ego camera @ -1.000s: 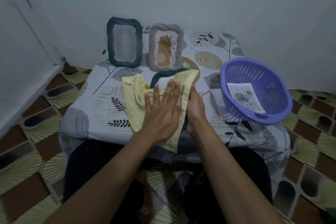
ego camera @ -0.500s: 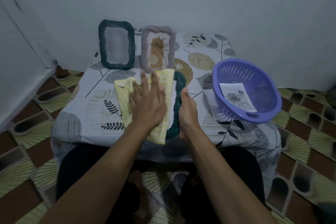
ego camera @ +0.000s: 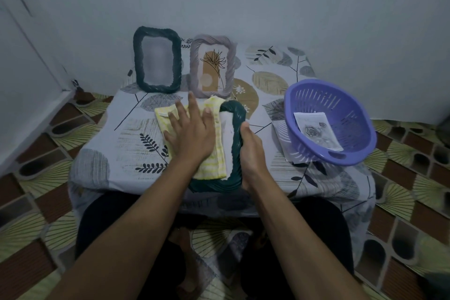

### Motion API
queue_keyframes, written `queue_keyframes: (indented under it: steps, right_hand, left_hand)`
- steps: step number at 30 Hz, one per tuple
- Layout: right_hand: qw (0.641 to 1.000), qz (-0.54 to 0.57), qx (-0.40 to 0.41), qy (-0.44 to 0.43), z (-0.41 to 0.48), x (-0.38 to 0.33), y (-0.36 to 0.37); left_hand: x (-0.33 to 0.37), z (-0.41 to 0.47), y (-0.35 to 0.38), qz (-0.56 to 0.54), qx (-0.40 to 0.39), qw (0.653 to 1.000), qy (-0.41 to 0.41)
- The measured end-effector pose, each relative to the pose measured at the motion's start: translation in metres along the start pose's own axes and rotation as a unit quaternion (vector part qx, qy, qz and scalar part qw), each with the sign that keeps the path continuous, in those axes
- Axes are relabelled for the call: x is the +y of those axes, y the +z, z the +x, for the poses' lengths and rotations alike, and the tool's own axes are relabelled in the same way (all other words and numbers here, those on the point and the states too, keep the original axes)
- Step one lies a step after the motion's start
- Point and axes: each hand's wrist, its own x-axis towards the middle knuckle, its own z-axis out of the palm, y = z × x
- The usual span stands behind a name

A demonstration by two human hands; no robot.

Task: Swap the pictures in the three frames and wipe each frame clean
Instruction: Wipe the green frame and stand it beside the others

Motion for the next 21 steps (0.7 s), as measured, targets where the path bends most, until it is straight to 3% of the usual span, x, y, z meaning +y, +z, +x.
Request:
queue_keyframes:
  steps: [7, 13, 16, 21]
  right_hand:
    - [1.000, 0.013, 0.002, 0.010, 0.001, -0.004, -0.002]
    - [1.000, 0.002, -0.008, 0.017, 0.001, -0.004, 0.003]
    - [1.000, 0.004, 0.000, 0.016, 0.002, -0.006, 0.005]
    - [1.000, 0.010, 0.003, 0.009, 0.003, -0.007, 0.004]
  left_hand:
    - [-0.003, -0.033, 0.005, 0.028, -0.061, 0.992, 0.107]
    - [-0.010, -0.016, 0.000, 0.032, 0.018, 0.997, 0.071]
    - [-0.009, -0.013, -0.002, 0.023, 0.015, 0.999, 0.038]
    - [-0.010, -0.026, 0.001, 0.052, -0.006, 0.994, 0.092]
